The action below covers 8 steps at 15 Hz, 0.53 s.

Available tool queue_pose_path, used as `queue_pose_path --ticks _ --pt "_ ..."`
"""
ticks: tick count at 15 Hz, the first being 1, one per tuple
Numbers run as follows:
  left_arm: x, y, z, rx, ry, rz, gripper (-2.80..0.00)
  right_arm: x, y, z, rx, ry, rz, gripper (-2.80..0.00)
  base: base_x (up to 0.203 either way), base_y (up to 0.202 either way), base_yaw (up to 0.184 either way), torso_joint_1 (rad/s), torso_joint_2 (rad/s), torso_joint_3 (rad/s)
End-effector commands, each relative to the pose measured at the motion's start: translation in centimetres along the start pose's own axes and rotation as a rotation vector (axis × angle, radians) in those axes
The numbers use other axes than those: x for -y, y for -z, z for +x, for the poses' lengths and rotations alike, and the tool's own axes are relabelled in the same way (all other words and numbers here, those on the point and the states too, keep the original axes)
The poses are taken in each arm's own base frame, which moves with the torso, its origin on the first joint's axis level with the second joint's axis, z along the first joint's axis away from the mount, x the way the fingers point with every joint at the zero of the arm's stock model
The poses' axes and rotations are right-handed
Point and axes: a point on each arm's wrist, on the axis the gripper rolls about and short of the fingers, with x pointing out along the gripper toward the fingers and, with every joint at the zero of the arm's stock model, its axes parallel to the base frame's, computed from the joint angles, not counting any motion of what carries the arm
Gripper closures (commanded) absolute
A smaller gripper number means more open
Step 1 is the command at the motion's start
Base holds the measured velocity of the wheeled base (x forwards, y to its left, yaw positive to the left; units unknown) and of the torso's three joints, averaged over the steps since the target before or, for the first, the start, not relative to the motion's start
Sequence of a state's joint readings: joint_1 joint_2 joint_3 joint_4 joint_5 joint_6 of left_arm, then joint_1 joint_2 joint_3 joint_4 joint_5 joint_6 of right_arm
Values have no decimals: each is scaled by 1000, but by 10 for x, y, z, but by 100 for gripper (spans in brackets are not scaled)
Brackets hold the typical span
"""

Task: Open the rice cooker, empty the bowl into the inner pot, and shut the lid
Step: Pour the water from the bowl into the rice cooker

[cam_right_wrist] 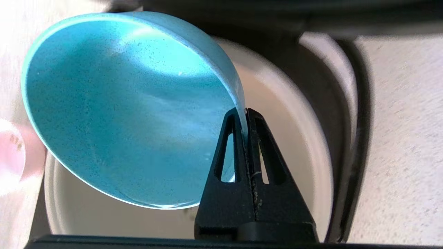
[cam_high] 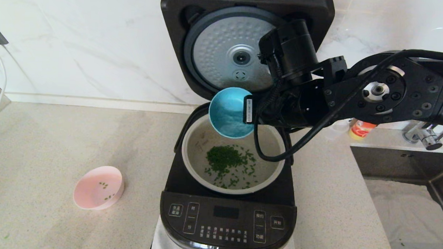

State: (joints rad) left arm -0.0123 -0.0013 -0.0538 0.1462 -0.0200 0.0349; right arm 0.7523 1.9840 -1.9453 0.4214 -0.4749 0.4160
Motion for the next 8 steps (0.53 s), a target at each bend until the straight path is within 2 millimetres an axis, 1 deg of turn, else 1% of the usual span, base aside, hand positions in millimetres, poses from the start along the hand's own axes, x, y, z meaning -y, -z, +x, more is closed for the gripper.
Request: queue_pose_path --ticks 1,4,8 --pt "0 0 0 -1 0 0 0 0 -3 -2 37 21 14 0 0 0 0 0 0 0" --pt "0 0 0 -2 0 0 0 -1 -6 -5 74 43 24 0 0 0 0 0 0 0" --pt "0 0 0 -1 0 0 0 -4 -8 0 119 59 35 0 0 0 0 0 0 0"
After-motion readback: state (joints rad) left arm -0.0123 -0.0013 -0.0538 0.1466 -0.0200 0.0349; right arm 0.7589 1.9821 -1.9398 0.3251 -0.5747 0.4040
